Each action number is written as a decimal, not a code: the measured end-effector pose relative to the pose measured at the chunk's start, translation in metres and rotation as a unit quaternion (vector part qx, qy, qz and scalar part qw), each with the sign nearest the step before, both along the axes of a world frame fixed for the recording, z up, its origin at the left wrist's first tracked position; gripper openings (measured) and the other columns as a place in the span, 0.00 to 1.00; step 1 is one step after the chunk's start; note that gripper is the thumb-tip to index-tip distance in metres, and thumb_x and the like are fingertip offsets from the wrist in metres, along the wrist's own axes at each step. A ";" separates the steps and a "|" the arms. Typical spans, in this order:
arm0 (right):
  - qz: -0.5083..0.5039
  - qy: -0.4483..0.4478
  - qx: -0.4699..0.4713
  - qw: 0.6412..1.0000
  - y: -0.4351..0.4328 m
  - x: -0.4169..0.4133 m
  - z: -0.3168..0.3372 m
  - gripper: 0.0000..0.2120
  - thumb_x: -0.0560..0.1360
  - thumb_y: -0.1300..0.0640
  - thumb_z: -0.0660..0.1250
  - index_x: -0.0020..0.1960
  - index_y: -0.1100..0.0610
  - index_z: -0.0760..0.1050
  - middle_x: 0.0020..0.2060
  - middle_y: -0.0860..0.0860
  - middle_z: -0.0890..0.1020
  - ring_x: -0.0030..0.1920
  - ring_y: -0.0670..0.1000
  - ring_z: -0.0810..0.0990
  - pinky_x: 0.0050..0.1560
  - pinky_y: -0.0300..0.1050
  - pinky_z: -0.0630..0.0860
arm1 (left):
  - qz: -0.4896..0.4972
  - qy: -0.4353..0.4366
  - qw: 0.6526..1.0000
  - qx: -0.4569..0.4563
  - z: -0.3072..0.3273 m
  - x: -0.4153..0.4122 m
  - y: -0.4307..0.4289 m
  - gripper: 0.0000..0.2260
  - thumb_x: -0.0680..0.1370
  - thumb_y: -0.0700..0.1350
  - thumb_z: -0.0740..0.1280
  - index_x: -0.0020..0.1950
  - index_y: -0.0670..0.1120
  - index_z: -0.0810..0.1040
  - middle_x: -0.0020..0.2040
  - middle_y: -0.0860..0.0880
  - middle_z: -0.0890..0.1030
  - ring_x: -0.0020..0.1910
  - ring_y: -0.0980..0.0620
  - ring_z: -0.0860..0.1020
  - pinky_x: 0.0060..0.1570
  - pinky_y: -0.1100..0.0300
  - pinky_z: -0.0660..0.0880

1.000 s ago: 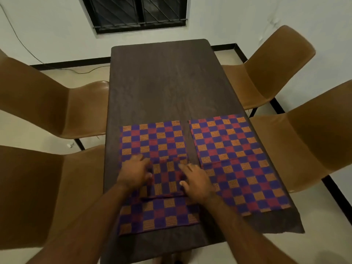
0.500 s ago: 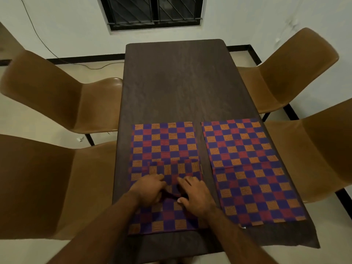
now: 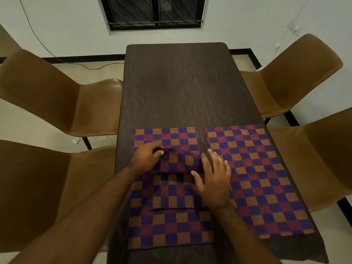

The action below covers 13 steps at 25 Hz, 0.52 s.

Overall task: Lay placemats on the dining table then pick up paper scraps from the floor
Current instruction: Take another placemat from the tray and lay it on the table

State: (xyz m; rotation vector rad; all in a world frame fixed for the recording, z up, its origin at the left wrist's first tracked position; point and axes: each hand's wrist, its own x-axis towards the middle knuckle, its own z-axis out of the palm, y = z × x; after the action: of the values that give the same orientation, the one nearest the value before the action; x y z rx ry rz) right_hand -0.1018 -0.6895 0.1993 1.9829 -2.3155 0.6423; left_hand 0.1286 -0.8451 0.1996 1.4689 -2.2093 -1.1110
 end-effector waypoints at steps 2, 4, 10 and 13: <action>-0.029 -0.003 -0.021 0.999 -0.009 0.002 0.008 0.28 0.78 0.45 0.65 0.74 0.53 0.65 0.75 0.55 0.63 0.76 0.56 0.61 0.73 0.63 0.59 | 0.063 0.010 0.998 -0.008 -0.007 -0.004 -0.018 0.04 0.82 0.46 0.65 0.52 0.51 0.80 0.46 0.54 0.82 0.47 0.54 0.80 0.49 0.52 0.79; -0.054 -0.036 -0.017 0.998 -0.012 0.011 0.005 0.28 0.77 0.48 0.66 0.74 0.52 0.64 0.75 0.53 0.65 0.75 0.54 0.62 0.73 0.60 0.61 | 0.127 -0.007 0.992 -0.015 -0.016 -0.005 -0.032 0.05 0.82 0.47 0.66 0.53 0.51 0.81 0.47 0.53 0.83 0.49 0.52 0.80 0.50 0.52 0.79; -0.091 -0.100 0.121 0.983 0.009 0.035 -0.042 0.31 0.76 0.49 0.67 0.75 0.51 0.60 0.68 0.50 0.72 0.67 0.52 0.71 0.61 0.54 0.74 | 0.208 -0.085 0.974 0.021 -0.034 -0.003 -0.039 0.20 0.80 0.55 0.69 0.70 0.50 0.74 0.61 0.47 0.81 0.59 0.45 0.79 0.53 0.51 0.76; -0.127 -0.097 0.165 0.973 0.015 0.034 -0.052 0.32 0.75 0.48 0.67 0.76 0.52 0.60 0.67 0.50 0.72 0.65 0.53 0.72 0.58 0.52 0.75 | 0.203 -0.082 0.974 0.056 -0.034 -0.002 -0.035 0.30 0.76 0.54 0.75 0.75 0.51 0.69 0.66 0.47 0.79 0.63 0.44 0.78 0.57 0.48 0.77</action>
State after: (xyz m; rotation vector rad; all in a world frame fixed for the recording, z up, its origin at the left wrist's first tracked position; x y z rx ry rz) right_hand -0.0681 -0.6741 0.1476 1.7495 -2.8985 0.4768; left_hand 0.1267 -0.8802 0.1660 2.0118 -1.8399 -1.0157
